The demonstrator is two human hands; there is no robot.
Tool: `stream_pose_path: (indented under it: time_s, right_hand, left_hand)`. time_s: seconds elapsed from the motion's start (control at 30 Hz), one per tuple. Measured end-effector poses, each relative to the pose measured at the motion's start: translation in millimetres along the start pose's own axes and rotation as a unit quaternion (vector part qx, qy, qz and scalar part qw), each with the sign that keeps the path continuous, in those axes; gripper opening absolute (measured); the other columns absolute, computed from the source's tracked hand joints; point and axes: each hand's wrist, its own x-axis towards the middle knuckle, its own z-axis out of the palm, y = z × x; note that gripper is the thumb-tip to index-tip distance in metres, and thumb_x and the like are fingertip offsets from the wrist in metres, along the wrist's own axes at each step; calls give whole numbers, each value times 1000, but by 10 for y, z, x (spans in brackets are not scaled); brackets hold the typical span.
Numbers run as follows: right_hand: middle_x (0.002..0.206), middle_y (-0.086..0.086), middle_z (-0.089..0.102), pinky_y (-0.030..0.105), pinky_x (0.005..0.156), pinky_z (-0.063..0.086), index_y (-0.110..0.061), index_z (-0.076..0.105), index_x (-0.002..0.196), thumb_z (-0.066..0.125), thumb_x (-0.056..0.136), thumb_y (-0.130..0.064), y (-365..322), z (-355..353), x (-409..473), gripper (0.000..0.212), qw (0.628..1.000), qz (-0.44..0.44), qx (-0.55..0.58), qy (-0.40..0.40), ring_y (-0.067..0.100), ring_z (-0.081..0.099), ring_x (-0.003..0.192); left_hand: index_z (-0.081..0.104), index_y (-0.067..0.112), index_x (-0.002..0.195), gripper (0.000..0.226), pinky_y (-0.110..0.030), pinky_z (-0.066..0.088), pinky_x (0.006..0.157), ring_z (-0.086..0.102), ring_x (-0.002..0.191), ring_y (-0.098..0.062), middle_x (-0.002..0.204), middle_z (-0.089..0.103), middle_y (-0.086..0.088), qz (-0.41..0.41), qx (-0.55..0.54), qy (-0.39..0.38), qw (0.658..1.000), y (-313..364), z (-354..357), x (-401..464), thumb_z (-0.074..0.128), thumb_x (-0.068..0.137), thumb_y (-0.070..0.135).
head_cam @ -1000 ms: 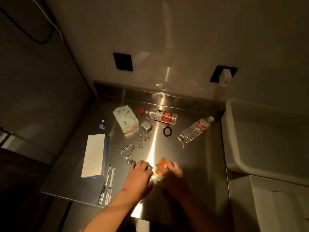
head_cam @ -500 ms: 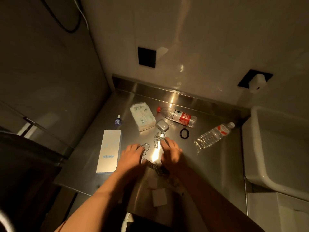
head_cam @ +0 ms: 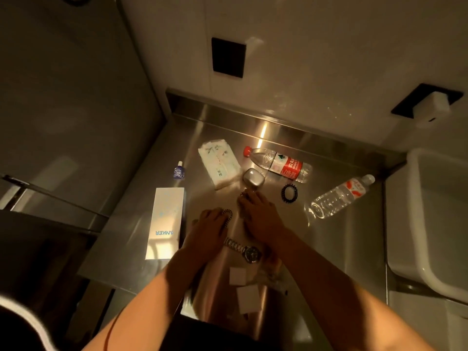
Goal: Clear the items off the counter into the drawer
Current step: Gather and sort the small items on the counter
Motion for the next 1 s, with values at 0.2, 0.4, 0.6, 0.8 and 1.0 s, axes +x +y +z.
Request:
stream_pose_path:
  time_s: [0.2,0.4,0.6,0.8,1.0]
  right_hand:
    - [164,3,24,53,115,30,-25,37,154,48,100,-30,-63,113,-126,55,1000,-16,9,3,35,22,146]
    - [163,6,27,50,117,31,-18,40,153,61,92,-23,-203,208,-414,64,999,-35,34,-21,34,27,143]
    - [164,3,26,45,119,29,-20,35,155,67,90,-38,-369,301,-695,75,997,-27,49,-56,30,25,144]
    - [161,-1,30,46,110,39,-22,37,153,48,90,-10,-485,389,-1029,65,999,-18,34,-29,29,33,140]
    - [148,-16,37,57,101,37,-41,39,134,41,77,-15,-590,384,-1173,63,998,30,-55,-5,20,50,123]
  left_hand:
    - [49,19,145,46,-49,44,106,38,136,-23,151,44,2,-3,-12,-2,1000,5,-4,-147,47,102,35]
    - [48,17,144,51,-44,44,106,44,129,-22,144,49,2,-3,-23,-6,1000,17,59,-386,54,97,34]
    - [52,21,135,40,-45,41,106,49,122,-22,133,55,4,-8,-5,-14,1000,125,178,-716,49,98,36]
    - [62,23,112,27,-41,48,91,58,104,-20,111,63,5,3,15,3,1000,194,233,-950,48,98,42]
    - [56,20,80,14,-40,47,67,53,71,-21,78,57,2,7,2,58,998,190,179,-1090,51,91,28]
